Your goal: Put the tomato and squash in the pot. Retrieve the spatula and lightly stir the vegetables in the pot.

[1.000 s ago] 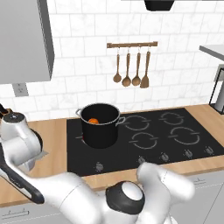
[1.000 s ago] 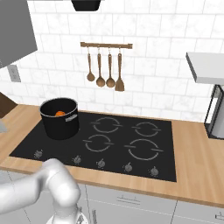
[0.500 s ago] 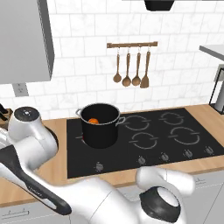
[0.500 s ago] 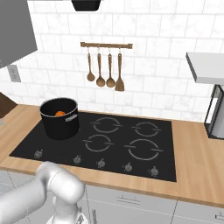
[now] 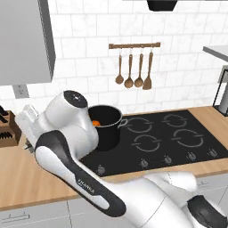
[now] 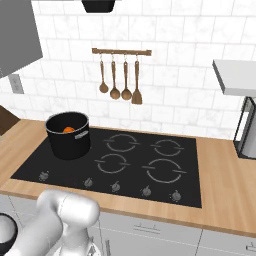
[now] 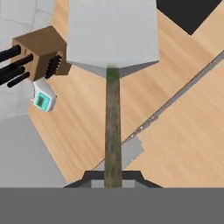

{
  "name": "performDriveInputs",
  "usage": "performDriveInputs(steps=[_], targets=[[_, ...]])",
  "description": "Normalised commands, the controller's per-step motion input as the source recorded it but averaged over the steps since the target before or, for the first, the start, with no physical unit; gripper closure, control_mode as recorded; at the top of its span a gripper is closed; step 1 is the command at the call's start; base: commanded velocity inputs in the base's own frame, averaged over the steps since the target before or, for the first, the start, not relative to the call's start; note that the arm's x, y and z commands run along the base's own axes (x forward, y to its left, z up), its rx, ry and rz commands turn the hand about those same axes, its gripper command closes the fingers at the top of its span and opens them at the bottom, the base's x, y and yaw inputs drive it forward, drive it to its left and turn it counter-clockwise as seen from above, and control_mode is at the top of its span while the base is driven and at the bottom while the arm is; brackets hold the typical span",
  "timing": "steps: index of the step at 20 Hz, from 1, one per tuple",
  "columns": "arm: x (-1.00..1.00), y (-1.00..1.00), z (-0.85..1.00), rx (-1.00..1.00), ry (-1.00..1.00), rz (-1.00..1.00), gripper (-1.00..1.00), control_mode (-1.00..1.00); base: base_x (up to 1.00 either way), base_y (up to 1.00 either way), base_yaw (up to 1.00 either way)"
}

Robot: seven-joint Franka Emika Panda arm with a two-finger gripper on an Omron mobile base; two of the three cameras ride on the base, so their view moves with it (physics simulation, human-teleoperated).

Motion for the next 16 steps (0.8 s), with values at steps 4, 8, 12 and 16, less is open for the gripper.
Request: performDriveInputs(steps=[4, 8, 12, 16], targets=[[-0.52, -0.83, 0.53, 0.43, 0.07, -0.23, 1.00, -1.00, 0.00, 0.00, 0.00], [-0.44, -0.90, 0.57, 0.37, 0.01, -0.22, 1.00, -1.00, 0.00, 0.00, 0.00], [-0.09, -0.92, 0.50, 0.27, 0.01, -0.17, 1.00, -1.00, 0.00, 0.00, 0.00], [0.04, -0.63, 0.48, 0.14, 0.00, -0.05, 1.00, -1.00, 0.00, 0.00, 0.00]])
